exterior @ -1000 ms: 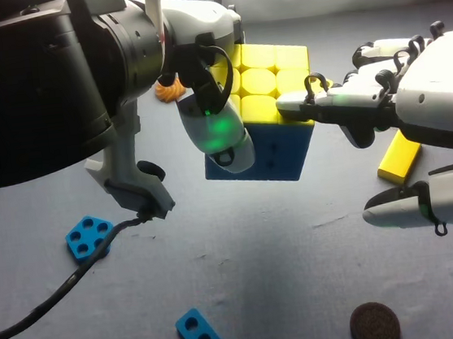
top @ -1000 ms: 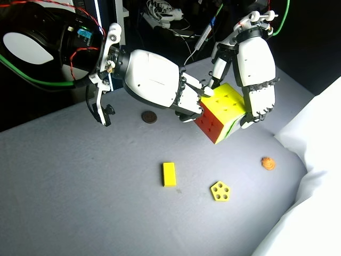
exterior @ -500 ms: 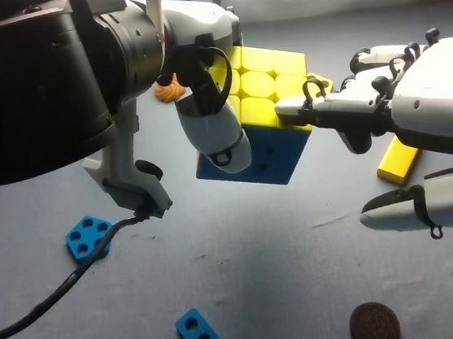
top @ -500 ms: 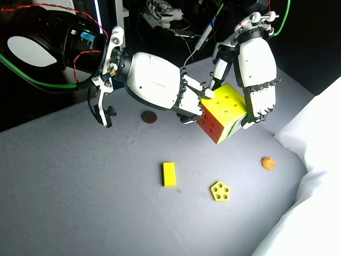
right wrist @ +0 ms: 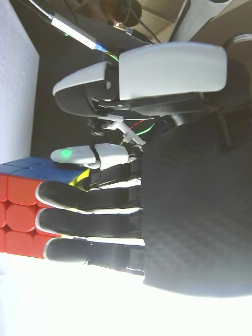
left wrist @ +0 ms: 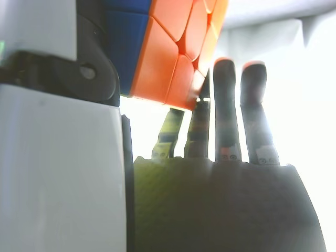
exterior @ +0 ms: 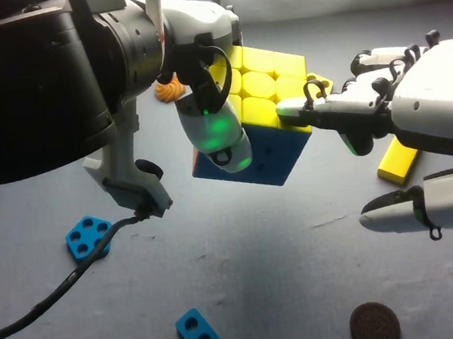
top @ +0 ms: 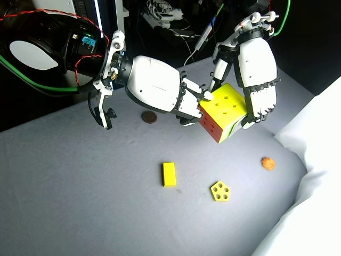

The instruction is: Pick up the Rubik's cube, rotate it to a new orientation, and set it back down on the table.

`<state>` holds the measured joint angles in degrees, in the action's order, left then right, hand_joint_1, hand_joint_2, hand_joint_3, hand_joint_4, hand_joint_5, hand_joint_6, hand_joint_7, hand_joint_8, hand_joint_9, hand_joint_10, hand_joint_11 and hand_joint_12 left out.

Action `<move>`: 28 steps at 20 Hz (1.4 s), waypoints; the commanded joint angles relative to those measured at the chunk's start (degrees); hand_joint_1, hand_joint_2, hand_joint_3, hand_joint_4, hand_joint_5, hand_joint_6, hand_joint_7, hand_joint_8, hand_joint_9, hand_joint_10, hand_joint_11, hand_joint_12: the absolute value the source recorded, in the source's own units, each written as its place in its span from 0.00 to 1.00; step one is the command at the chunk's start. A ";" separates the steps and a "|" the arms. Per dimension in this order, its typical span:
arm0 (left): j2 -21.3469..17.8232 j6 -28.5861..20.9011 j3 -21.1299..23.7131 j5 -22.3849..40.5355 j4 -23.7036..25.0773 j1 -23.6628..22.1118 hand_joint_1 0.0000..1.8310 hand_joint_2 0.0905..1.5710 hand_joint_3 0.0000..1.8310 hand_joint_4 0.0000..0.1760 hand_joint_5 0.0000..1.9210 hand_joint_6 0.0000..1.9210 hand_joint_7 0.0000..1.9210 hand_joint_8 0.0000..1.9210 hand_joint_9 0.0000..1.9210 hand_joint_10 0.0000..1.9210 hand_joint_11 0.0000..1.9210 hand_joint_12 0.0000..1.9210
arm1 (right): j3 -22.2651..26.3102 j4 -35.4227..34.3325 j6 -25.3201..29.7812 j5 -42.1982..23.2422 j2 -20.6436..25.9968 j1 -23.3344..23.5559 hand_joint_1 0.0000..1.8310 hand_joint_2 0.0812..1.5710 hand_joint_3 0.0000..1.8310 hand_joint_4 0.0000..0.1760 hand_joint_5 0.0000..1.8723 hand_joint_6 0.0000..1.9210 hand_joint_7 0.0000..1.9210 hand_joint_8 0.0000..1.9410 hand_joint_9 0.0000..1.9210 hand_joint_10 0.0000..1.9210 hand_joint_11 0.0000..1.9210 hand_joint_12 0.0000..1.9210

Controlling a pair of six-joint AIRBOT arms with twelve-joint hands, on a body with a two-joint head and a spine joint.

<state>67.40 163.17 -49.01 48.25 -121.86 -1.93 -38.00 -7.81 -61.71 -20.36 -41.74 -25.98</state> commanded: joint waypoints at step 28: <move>-0.06 -0.87 -0.71 -2.94 4.17 -1.71 0.59 0.67 0.00 0.00 0.07 0.87 0.02 0.96 0.04 0.98 0.05 1.00 | 2.30 -1.02 0.92 0.98 2.10 1.18 0.32 0.73 0.00 0.00 0.08 0.00 0.16 0.76 0.12 0.91 0.00 0.97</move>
<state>67.66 162.98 -49.52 47.66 -121.80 -2.35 -35.83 -9.10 -61.10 -14.28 -39.83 -25.21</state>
